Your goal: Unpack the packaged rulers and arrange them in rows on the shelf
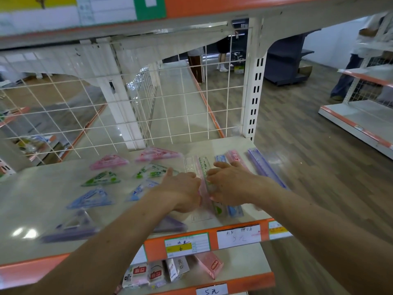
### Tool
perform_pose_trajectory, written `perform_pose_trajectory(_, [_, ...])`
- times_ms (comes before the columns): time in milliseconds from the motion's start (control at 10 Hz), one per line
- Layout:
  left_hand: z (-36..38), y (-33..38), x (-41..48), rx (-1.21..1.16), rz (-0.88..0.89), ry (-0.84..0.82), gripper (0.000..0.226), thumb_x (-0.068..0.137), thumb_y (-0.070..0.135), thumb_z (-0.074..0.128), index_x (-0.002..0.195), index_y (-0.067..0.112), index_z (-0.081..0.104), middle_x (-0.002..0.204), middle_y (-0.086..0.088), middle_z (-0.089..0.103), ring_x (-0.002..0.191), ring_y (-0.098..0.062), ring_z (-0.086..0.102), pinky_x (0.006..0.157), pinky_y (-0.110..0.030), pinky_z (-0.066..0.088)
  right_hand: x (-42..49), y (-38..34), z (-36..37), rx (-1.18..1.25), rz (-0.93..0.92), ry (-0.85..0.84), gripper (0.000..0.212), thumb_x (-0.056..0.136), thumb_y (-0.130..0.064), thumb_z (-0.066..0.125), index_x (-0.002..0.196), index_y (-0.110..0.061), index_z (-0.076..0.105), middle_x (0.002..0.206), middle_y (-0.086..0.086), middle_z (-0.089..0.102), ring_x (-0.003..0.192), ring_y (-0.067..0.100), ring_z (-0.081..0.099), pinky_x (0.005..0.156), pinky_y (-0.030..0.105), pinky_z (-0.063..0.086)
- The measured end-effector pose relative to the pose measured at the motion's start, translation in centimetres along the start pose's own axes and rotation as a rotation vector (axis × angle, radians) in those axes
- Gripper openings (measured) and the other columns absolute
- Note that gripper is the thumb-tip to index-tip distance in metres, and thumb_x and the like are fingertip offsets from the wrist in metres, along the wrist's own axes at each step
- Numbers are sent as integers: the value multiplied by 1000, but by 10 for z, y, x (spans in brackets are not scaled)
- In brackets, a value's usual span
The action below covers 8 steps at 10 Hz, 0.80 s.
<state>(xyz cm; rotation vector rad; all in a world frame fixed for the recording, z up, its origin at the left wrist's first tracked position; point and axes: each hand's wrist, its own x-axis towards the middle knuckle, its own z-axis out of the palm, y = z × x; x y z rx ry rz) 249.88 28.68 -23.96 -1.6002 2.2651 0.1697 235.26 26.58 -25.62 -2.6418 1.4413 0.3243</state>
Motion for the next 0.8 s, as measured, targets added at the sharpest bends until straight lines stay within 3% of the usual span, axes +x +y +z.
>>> perform_pose_trajectory(400, [1,1,-5,13,-20,-31,49,100,35,34,147,18,32,152,-1,31,141,-20,28,117,-50,2,2,4,4,-36,0,10,44,96,-39,42,134,-18,49,146,-3,42,144,20,18,116,48,16])
perform_pose_trajectory(500, [1,1,-6,4,-15,-29,48,100,35,34,145,18,33,150,-2,33,139,-20,30,117,-51,3,2,3,3,-36,3,5,42,96,-37,43,132,-18,50,141,-2,46,139,20,26,114,46,22])
perform_pose_trajectory(700, [-3,0,-11,-45,-24,-4,45,97,37,41,136,16,43,138,-4,42,129,-24,42,114,-49,16,-8,-5,-12,19,48,26,34,93,-30,48,120,-13,58,129,2,51,129,21,38,109,43,30])
perform_pose_trajectory(800, [-6,-8,-24,-47,-4,143,46,97,40,41,135,16,44,140,-5,43,127,-26,43,108,-42,29,-27,-14,-21,22,7,208,27,93,-31,46,104,-10,59,114,4,55,116,22,46,97,39,39])
